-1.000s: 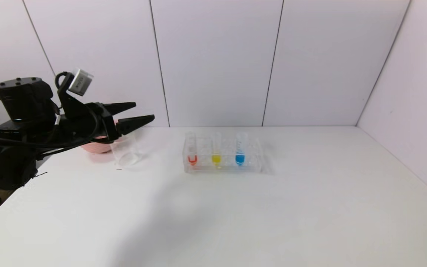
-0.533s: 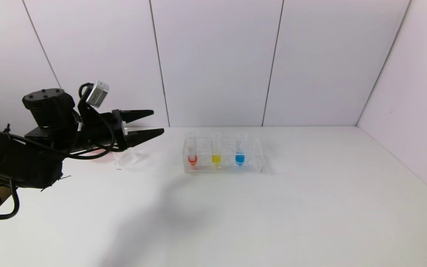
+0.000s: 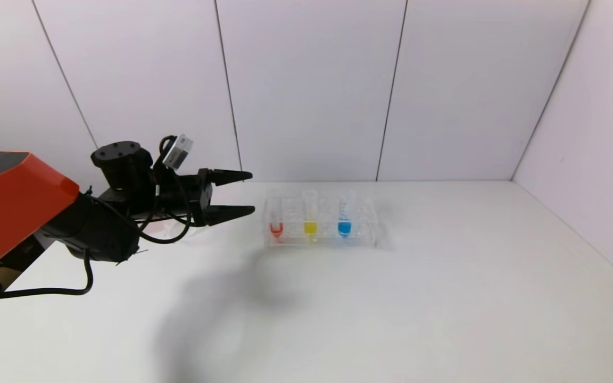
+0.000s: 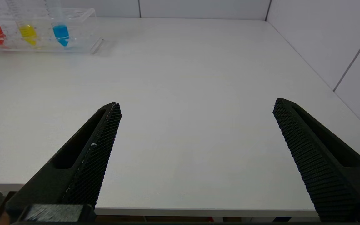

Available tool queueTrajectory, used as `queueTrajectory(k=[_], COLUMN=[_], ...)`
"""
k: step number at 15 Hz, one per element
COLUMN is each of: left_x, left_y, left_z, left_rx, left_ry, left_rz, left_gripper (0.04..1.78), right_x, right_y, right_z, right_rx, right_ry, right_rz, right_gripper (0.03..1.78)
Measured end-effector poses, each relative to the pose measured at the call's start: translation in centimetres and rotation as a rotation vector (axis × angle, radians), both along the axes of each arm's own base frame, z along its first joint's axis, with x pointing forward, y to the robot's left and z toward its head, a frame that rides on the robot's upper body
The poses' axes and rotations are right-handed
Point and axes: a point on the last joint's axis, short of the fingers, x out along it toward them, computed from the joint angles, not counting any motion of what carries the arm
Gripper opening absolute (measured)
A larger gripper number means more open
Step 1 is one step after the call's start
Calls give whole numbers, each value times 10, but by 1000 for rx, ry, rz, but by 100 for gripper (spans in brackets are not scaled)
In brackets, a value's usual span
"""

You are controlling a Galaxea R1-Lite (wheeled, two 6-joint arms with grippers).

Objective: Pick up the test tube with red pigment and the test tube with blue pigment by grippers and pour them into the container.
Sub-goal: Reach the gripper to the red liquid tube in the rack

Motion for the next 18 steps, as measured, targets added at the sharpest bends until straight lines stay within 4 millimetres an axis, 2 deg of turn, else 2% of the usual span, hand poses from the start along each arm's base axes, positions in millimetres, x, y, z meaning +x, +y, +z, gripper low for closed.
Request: queueTrajectory(k=[9, 18], left_x=[39, 57], left_y=[-44, -53], left_z=[-26, -44], left_rx=[-9, -12], left_ry=[-2, 17], left_rz=[-87, -96], left_gripper=[177, 177], right_x=[0, 0], right_y=[0, 0], right_z=[0, 0], right_rx=[0, 0], right_ry=[0, 0], right_rz=[0, 0], right_gripper=[177, 177])
